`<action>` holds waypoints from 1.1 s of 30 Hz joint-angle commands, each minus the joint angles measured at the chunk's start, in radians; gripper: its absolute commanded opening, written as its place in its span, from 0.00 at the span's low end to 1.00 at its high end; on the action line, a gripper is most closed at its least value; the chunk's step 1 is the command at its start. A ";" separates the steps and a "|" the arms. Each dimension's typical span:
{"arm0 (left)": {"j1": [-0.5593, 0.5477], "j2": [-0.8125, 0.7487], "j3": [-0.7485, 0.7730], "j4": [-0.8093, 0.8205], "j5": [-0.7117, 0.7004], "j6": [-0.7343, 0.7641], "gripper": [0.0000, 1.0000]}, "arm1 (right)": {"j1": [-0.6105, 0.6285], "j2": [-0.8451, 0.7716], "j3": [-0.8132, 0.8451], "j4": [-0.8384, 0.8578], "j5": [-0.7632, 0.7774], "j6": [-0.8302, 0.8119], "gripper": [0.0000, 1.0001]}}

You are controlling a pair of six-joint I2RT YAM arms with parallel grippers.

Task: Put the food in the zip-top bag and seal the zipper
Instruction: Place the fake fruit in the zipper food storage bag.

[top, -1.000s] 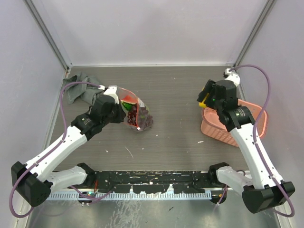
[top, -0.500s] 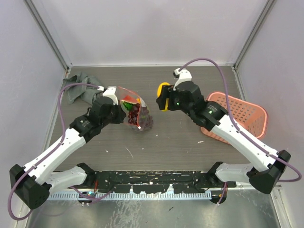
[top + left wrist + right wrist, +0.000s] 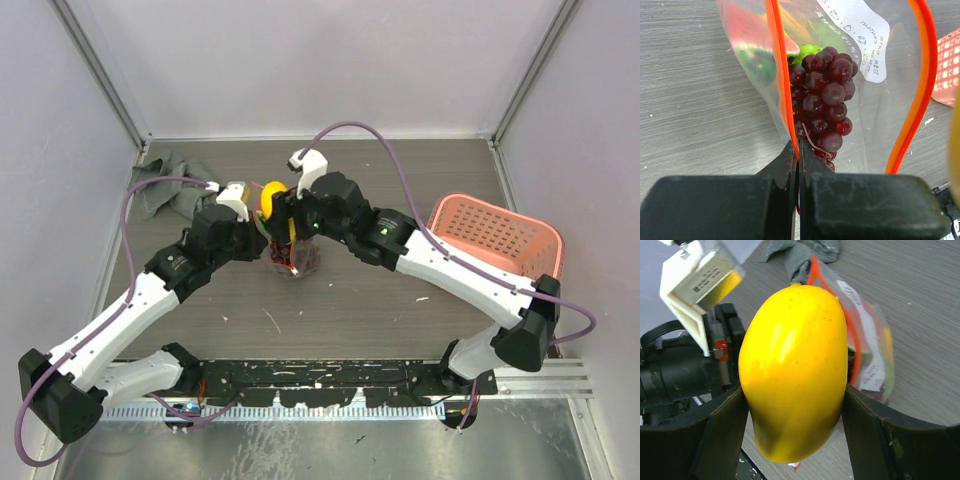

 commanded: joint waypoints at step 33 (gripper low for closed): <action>0.005 -0.050 -0.002 0.097 0.011 0.004 0.00 | 0.019 0.149 -0.005 0.145 0.185 -0.073 0.77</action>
